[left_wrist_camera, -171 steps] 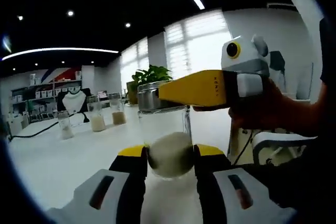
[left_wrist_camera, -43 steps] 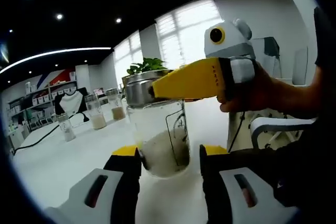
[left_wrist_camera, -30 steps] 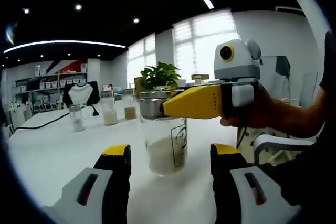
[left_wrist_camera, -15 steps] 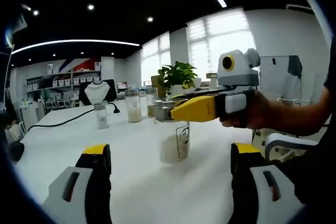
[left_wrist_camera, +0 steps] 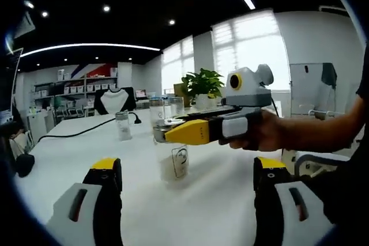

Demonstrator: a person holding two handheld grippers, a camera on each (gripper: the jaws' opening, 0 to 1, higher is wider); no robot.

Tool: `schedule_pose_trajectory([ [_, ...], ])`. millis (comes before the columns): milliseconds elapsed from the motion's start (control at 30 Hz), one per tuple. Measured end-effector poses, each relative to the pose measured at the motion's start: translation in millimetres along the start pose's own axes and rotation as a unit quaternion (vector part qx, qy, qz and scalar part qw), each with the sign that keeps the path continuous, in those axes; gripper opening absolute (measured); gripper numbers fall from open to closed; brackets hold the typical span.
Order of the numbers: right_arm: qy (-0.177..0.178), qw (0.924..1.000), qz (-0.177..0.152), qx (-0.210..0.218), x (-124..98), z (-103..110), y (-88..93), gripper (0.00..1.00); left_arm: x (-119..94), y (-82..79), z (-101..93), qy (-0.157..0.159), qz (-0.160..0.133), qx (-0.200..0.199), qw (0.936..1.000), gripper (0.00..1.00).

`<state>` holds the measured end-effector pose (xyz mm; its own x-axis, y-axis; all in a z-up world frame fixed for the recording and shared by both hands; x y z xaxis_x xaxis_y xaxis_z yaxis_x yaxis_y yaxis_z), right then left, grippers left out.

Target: Rotate the seasoning bottle until the label or dispensing opening points toward the visible target arrow and the bottle remains upright within the marked orientation range

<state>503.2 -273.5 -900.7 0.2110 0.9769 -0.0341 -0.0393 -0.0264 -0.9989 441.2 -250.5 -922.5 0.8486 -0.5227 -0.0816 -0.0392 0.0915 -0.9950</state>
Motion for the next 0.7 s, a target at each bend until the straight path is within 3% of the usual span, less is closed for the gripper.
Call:
schedule_pose_trajectory([
  [700,0.007,0.9999,-0.001,-0.014,22.4,-28.3,7.5,0.28,-0.5,3.9,5.8,-0.01,0.006,0.026,0.9996,1.0],
])
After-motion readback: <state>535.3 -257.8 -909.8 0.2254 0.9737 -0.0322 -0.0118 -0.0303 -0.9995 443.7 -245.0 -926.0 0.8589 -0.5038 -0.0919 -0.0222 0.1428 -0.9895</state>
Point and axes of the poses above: the point that each gripper's makers call its tool centre point, and the gripper's own axes: x roughly forward along the fingers, z roughly to its left, y roughly out of its underside, the point moved 2 cm from there along -x, roughly backward along the fingers, and after that the axes turned 12 degrees about -y, right-handed, at the moved point
